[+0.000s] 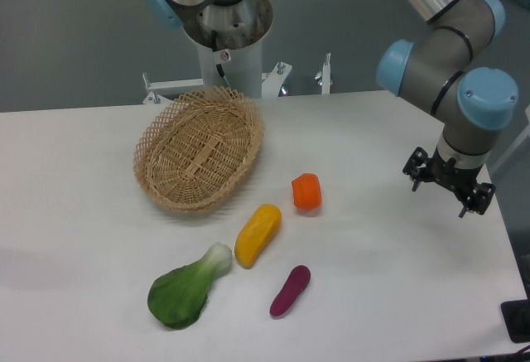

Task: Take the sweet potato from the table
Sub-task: 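Move the open gripper over the purple sweet potato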

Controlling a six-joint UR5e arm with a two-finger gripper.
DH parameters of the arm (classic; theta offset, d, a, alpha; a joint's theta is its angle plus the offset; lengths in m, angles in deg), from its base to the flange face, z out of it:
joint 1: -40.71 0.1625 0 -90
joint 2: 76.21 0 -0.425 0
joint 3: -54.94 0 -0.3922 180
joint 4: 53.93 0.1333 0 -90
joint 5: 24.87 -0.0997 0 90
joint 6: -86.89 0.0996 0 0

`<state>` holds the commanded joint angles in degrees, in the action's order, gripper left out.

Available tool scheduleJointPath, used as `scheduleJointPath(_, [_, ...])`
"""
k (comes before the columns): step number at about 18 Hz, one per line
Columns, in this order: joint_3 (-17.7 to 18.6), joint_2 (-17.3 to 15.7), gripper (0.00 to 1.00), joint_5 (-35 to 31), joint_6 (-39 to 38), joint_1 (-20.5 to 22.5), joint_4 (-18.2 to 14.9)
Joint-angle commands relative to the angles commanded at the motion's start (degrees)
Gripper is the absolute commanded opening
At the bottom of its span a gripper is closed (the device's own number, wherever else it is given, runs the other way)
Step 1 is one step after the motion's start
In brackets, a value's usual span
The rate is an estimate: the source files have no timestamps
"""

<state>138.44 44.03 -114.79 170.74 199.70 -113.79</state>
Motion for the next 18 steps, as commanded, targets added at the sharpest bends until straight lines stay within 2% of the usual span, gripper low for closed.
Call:
scheduleJointPath(6, [0.0,0.7,1.0,0.0,-0.44,-0.79,0.26])
scheduleJointPath(11, [0.61,0.88,1.0,0.61,-5.53,-1.05,0.35])
scheduleJointPath(18, [1.14,1.67,1.0,0.7,-13.44,-4.92,1.49])
